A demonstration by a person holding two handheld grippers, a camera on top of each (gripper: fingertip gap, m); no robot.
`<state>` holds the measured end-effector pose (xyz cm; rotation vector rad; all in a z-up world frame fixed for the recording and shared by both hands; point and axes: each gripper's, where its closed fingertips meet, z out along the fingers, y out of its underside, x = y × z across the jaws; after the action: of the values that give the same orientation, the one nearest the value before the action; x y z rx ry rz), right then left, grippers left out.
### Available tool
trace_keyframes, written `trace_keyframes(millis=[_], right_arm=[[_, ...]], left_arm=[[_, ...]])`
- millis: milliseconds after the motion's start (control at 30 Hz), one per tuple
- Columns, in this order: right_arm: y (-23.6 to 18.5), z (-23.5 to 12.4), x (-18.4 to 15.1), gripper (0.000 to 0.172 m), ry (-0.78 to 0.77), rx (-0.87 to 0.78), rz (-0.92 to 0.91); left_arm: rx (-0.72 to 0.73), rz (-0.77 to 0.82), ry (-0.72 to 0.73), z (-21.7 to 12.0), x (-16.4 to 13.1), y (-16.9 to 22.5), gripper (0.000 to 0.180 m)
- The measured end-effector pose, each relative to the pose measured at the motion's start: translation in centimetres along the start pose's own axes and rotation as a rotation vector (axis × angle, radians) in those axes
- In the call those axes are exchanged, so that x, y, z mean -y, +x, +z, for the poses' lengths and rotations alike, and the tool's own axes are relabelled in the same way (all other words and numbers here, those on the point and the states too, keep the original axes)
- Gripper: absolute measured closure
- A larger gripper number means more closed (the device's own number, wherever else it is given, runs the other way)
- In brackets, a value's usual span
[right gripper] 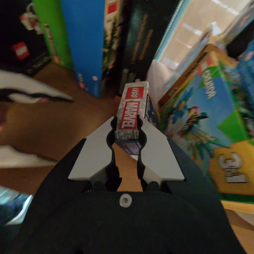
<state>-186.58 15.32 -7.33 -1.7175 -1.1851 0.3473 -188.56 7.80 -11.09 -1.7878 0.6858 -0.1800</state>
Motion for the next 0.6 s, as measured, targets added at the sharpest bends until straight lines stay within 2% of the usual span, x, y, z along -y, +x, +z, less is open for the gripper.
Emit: trace_keyframes(millis=[33,100,167,233,300,367,400,467,533,600], right_arm=[[-1.7,-0.2,-0.9,0.142,-0.030,0.064,-0.001],[-4.7,-1.2,-2.5,0.138,-0.057,0.207,0.030],[-4.1,-2.1,-3.6,0.128,-0.015,0.176,0.085],[-2.9,-2.2,-6.4,0.101,-0.062,0.135,0.164],[-2.1,-1.8,-8.3,0.091,-0.050,0.122,0.205],[-1.7,-0.8,-9.7,0.073,-0.068,0.130,0.239],[-1.4,-0.2,-10.1,0.073,-0.078,0.125,0.238],[-0.7,1.1,-10.2,0.073,-0.068,0.081,0.204],[0.2,2.4,-11.2,0.061,-0.112,0.022,0.181],[0.6,2.6,-11.1,0.058,-0.085,-0.009,0.175]], left_arm=[[-0.042,-0.104,0.011,-0.1,0.1,-0.4,0.087],[-0.109,-0.283,0.038,-0.9,-0.5,-1.5,0.087],[-0.123,-0.371,0.038,-1.5,-1.7,-2.6,0.086],[-0.147,-0.386,0.006,-0.9,-2.5,-2.9,0.078],[-0.184,-0.384,-0.047,0.5,-2.9,-2.3,0.067],[-0.185,-0.372,-0.081,2.2,-3.3,-2.1,0.061],[-0.196,-0.369,-0.108,3.0,-3.6,-1.8,0.053],[-0.185,-0.344,-0.164,4.3,-4.6,-1.6,0.053],[-0.162,-0.374,-0.166,4.9,-4.5,-2.2,0.053],[-0.152,-0.413,-0.166,5.4,-4.4,-2.8,0.052]])
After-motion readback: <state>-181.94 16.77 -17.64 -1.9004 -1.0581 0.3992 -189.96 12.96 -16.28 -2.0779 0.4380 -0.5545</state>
